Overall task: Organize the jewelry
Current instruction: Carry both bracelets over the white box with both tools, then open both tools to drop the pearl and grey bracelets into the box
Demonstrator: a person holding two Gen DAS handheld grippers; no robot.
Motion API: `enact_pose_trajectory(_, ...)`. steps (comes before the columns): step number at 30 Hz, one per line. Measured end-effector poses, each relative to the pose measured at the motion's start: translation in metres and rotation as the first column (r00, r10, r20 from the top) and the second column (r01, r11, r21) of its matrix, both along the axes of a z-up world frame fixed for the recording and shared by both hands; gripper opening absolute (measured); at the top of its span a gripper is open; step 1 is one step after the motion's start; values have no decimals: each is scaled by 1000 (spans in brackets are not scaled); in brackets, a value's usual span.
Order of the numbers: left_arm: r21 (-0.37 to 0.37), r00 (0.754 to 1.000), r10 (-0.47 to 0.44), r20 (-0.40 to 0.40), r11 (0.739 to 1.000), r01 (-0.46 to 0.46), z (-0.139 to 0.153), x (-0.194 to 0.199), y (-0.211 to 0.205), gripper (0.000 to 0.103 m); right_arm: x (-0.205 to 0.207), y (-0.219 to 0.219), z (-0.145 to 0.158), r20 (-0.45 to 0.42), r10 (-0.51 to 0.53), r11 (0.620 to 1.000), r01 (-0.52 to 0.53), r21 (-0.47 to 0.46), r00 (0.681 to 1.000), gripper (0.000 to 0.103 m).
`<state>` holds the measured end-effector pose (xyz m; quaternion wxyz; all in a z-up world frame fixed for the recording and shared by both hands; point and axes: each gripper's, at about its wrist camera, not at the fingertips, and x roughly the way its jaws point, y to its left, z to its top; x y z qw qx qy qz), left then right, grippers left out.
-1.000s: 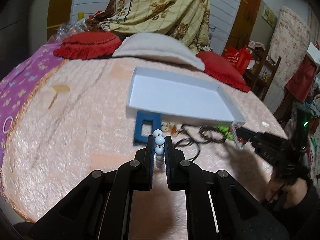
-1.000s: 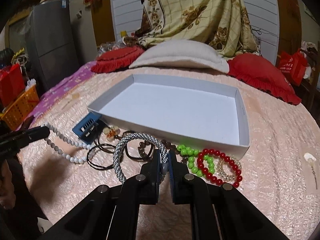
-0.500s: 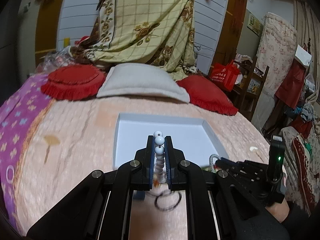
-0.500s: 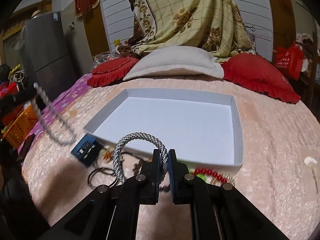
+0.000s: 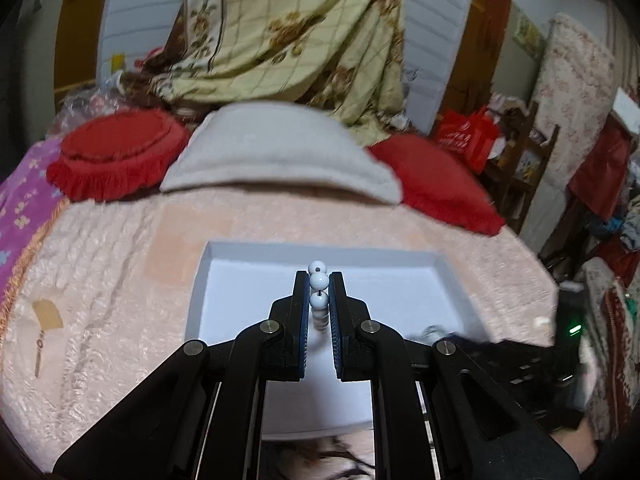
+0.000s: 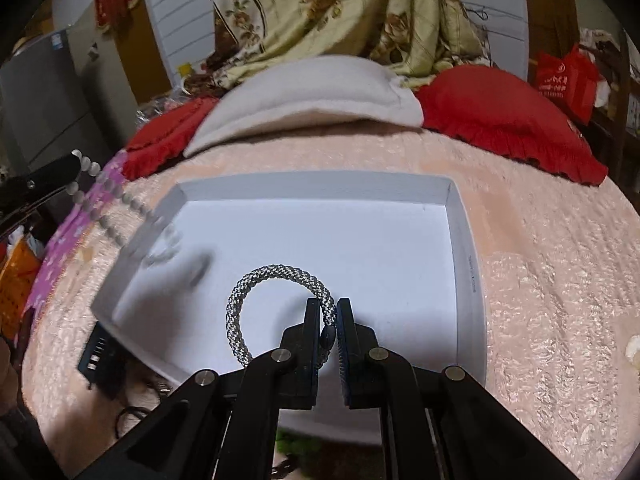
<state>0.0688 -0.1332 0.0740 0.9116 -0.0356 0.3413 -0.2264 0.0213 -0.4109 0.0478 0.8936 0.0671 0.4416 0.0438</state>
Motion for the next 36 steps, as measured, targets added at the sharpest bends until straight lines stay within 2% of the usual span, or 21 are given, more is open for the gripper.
enact_pose_trajectory(4, 42, 994, 60, -91, 998, -56, -44, 18, 15, 8, 9, -9, -15, -44, -24, 1000, 24, -5, 999, 7)
enact_pose_trajectory(10, 86, 985, 90, -146, 993, -78, -74, 19, 25, 8, 12, -14, -21, -52, -40, 999, 39, -31, 998, 7)
enact_pose_trajectory(19, 140, 982, 127, -139, 984, -108, -87, 14, 30, 12, 12, -14, -26, -68, -47, 999, 45, -31, 997, 7)
enact_pose_trajectory(23, 121, 983, 113, -146, 988, -96, -87, 14, 30, 32, 11, -17, -26, -68, -56, 998, 55, -15, 996, 7)
enact_pose_trajectory(31, 116, 989, 93, -114, 990, -80, -80, 2, 34, 39, 6, -16, -19, -42, -70, 998, 69, -5, 997, 8)
enact_pose_trajectory(32, 108, 989, 94, -111, 991, -82, -78, 0, 37, 39, 4, -17, -17, -31, -75, 997, 75, -2, 997, 10)
enact_pose_trajectory(34, 94, 990, 97, -103, 992, -87, -74, -8, 44, 39, 1, -19, -13, -14, -86, 996, 86, 15, 996, 23)
enact_pose_trajectory(35, 86, 990, 101, -99, 992, -93, -71, -14, 49, 39, -3, -22, -9, 5, -98, 995, 98, 24, 995, 37)
enact_pose_trajectory(36, 75, 990, 103, -98, 993, -96, -69, -21, 54, 39, -7, -23, -6, 26, -109, 994, 108, 31, 994, 44)
